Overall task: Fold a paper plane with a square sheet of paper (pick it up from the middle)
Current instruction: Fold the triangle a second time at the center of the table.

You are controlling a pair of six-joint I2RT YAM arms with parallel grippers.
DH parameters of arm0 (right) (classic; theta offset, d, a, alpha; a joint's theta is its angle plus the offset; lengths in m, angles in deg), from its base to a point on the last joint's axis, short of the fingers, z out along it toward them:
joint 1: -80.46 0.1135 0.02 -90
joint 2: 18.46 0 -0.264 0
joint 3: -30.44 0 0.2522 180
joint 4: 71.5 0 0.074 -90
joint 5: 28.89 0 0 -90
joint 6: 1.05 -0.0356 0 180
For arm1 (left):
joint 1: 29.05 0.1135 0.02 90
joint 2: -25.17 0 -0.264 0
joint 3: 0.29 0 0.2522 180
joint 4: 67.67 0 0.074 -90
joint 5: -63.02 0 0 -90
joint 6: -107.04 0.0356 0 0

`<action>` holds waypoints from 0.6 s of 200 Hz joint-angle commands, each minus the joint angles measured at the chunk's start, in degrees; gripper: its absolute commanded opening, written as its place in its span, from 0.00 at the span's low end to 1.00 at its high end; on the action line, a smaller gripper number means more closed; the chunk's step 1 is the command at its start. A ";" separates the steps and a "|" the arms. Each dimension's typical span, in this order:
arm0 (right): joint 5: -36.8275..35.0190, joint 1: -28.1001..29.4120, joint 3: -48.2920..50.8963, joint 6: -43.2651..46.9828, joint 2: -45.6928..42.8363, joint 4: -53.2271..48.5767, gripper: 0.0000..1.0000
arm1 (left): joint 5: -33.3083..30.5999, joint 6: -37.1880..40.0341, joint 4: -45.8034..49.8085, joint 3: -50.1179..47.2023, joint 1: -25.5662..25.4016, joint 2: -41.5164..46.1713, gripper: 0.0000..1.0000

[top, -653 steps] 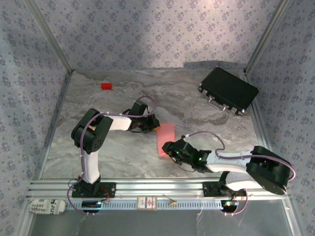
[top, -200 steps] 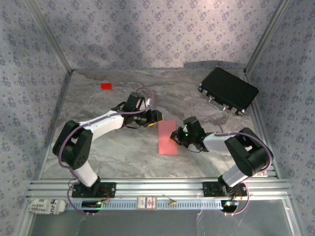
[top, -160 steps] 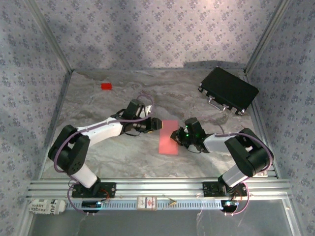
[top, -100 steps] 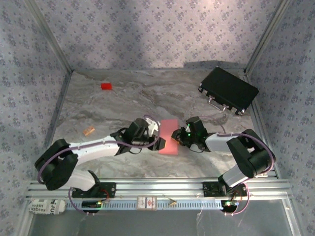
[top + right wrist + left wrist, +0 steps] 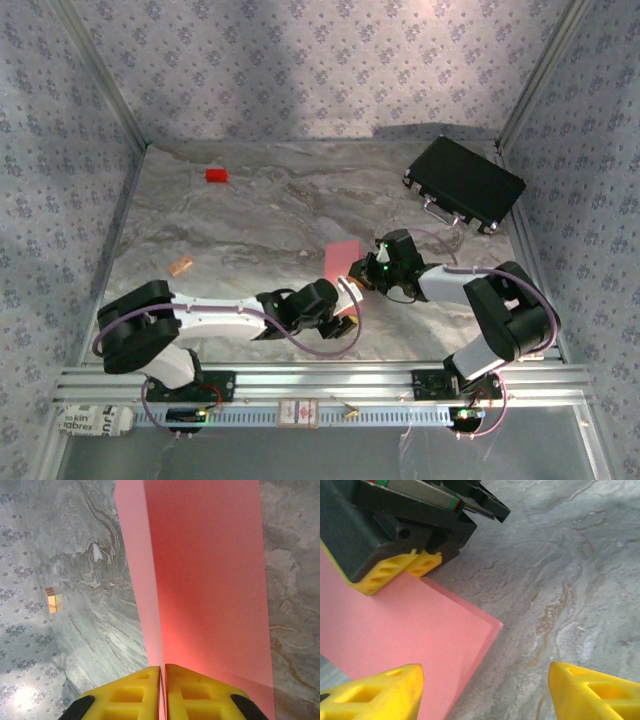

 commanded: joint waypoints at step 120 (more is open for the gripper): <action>1.50 -0.88 -1.23 0.23 -0.99 -3.08 0.12 | -17.15 11.84 -3.92 6.36 -4.52 -10.53 0.71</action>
